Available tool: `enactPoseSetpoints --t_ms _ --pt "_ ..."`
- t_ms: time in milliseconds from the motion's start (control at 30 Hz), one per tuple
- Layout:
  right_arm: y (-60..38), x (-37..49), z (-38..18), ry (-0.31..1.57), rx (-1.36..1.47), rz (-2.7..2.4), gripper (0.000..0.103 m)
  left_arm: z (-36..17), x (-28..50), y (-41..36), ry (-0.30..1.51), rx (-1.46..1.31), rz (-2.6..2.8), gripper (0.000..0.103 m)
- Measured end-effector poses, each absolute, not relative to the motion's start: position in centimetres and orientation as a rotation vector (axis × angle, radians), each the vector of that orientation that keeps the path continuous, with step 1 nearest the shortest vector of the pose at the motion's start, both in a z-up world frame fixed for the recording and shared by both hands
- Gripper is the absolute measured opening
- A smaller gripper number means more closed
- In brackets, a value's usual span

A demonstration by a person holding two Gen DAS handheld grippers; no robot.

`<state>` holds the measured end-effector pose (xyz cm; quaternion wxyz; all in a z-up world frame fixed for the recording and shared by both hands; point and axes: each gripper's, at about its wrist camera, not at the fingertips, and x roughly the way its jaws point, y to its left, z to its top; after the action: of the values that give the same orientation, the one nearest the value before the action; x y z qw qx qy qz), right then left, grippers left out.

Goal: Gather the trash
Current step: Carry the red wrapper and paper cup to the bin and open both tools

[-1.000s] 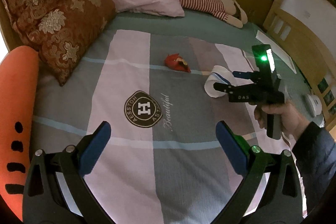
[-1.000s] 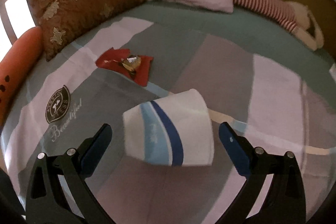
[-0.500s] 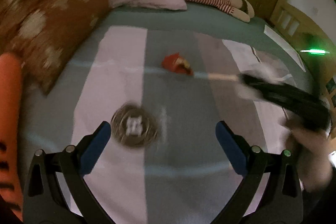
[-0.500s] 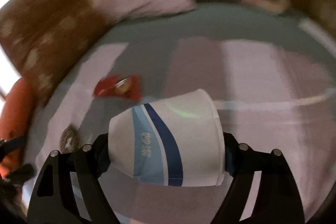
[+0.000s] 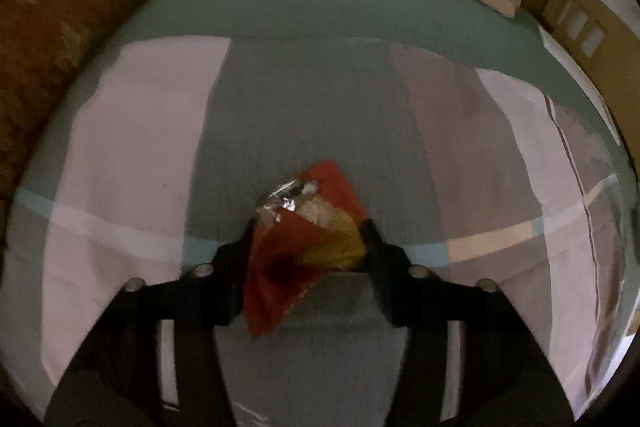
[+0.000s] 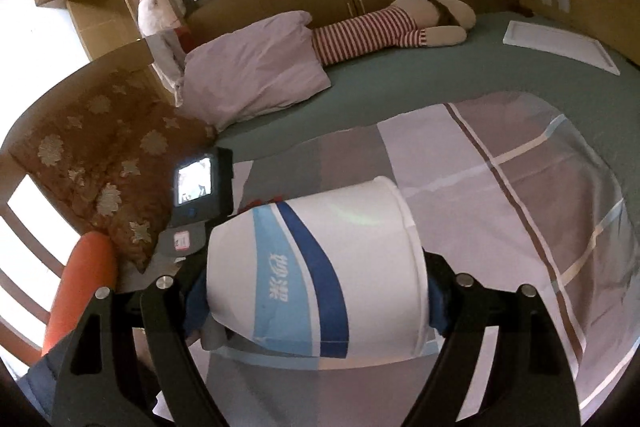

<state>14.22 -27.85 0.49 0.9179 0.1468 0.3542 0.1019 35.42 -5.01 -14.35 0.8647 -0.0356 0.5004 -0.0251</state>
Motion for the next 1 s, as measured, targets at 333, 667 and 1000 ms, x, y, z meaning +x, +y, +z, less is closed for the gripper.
enactPoseSetpoints --t_ms 333,667,1000 --pt "-26.5 13.5 0.8 0.723 0.196 0.228 0.081 -4.8 20.6 -3.5 0.887 0.002 -0.093 0.033" --pt "-24.4 6.2 2.4 0.687 0.144 0.296 0.081 -0.2 5.9 -2.1 0.779 -0.017 -0.082 0.035" --pt "-24.0 2.6 2.0 0.661 0.068 0.271 0.081 0.8 4.4 -2.9 0.715 -0.02 -0.101 0.037"
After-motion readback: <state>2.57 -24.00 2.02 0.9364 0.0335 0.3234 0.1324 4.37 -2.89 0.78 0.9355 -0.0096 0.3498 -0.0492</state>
